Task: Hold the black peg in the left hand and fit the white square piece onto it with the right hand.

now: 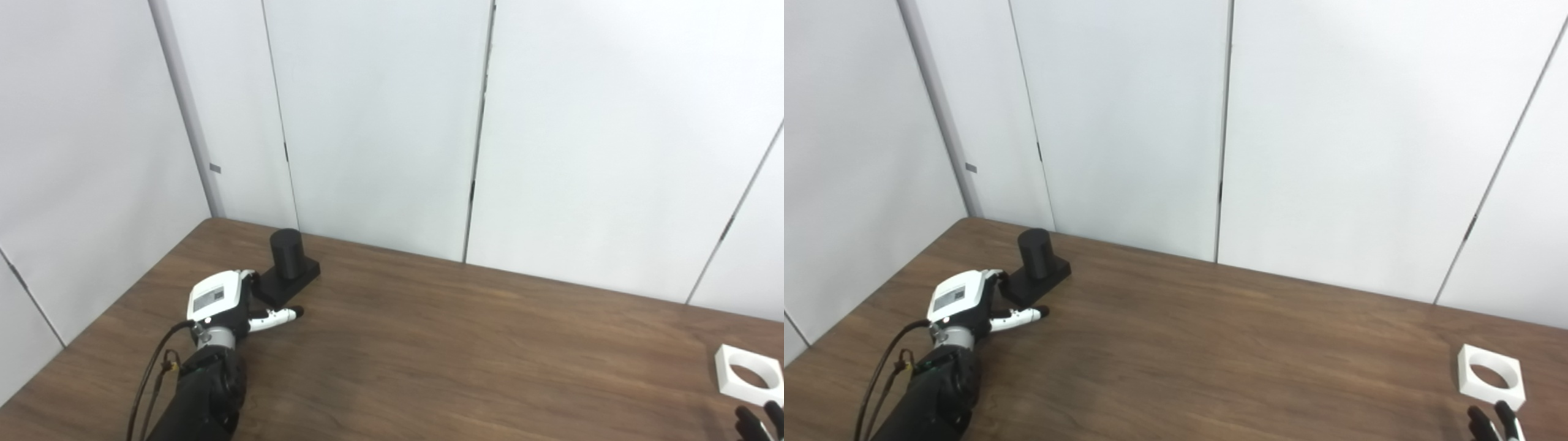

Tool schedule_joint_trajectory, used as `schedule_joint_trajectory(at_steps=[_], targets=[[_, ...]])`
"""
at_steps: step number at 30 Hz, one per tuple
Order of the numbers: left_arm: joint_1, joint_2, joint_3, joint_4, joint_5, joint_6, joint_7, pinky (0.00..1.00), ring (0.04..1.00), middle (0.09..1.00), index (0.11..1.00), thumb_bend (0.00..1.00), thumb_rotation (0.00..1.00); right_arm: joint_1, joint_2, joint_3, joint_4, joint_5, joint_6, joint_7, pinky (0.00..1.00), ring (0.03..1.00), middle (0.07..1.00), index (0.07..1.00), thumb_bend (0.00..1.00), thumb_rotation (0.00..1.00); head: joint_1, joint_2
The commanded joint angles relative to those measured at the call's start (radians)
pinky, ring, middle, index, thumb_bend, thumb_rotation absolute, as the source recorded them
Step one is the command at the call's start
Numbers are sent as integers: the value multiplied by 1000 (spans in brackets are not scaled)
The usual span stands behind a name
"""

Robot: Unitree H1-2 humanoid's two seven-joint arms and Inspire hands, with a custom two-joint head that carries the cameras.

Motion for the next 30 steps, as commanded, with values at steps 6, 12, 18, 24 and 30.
schedule_joint_trajectory(at_steps=[6, 12, 18, 24, 30], targets=[[-104, 26, 11, 42, -27, 3, 8, 945, 951, 935, 838, 951, 660, 39, 28, 3, 43, 12, -1, -4, 1000, 988, 947, 1000, 776, 1000, 1, -2], [-124, 24, 9, 76, -20, 3, 19, 938, 948, 932, 835, 948, 663, 39, 28, 2, 50, 13, -7, 0, 1000, 999, 962, 1000, 774, 1000, -1, -2], [-135, 24, 4, 111, -16, 3, 57, 931, 925, 911, 829, 949, 663, 40, 27, 4, 42, 13, -2, 1, 1000, 1000, 960, 1000, 738, 1000, -1, 0], [-151, 34, -9, 166, -35, 0, 106, 928, 917, 902, 823, 944, 654, 40, 30, 3, 39, 15, 3, -1, 1000, 999, 955, 1000, 735, 1000, -5, 4], [-167, 44, -26, 209, -42, 2, 120, 936, 925, 906, 825, 918, 647, 39, 29, 3, 44, 8, -3, -4, 1000, 983, 943, 1000, 753, 1000, -5, 4]])
